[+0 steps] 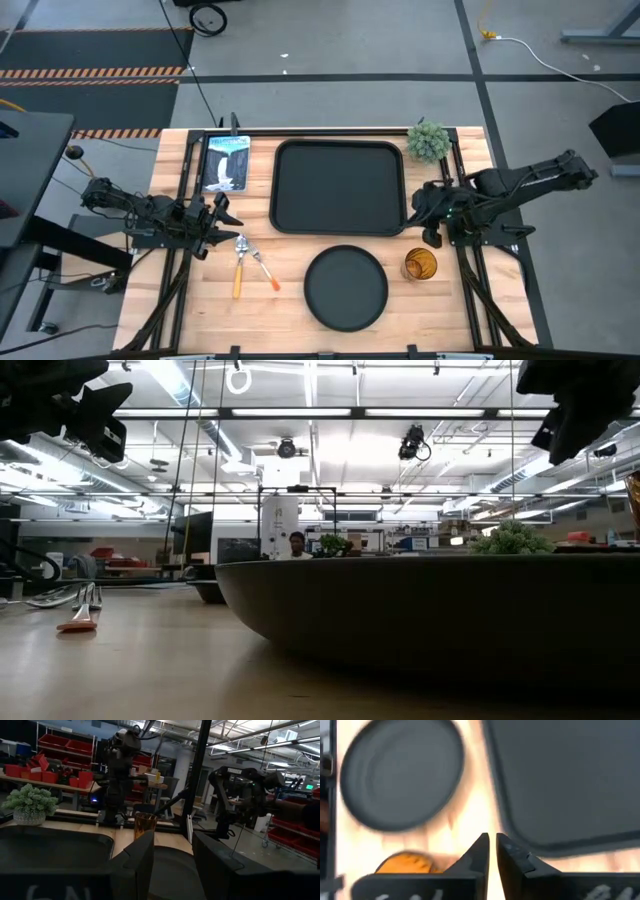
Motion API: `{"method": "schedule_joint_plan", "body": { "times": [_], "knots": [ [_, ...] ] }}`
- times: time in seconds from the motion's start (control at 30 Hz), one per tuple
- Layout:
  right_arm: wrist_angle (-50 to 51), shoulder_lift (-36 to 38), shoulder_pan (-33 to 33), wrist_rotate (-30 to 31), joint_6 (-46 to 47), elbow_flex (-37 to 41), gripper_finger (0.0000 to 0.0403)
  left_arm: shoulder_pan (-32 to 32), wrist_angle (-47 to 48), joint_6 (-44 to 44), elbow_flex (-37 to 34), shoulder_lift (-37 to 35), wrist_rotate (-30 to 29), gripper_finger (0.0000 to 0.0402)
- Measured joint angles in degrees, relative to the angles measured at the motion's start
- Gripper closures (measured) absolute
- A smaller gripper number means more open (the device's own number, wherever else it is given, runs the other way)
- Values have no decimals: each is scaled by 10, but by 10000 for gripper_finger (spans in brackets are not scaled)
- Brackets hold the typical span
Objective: Pick and place plate/cup/fork/spoon on tray
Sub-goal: Put the orange glass on the black tray
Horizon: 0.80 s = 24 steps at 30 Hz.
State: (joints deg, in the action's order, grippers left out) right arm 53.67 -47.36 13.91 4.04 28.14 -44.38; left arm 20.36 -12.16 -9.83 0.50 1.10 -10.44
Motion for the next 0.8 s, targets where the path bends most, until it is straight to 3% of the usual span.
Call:
{"method": "schedule_joint_plan", "body": {
  "times": [0.47, 0.8],
  "knots": [
    [139, -204, 101, -7, 23, -137, 261, 0, 0, 0, 0, 0, 0, 259],
    [174, -275, 132, -7, 18, -159, 235, 0, 0, 0, 0, 0, 0, 259]
  ]
}}
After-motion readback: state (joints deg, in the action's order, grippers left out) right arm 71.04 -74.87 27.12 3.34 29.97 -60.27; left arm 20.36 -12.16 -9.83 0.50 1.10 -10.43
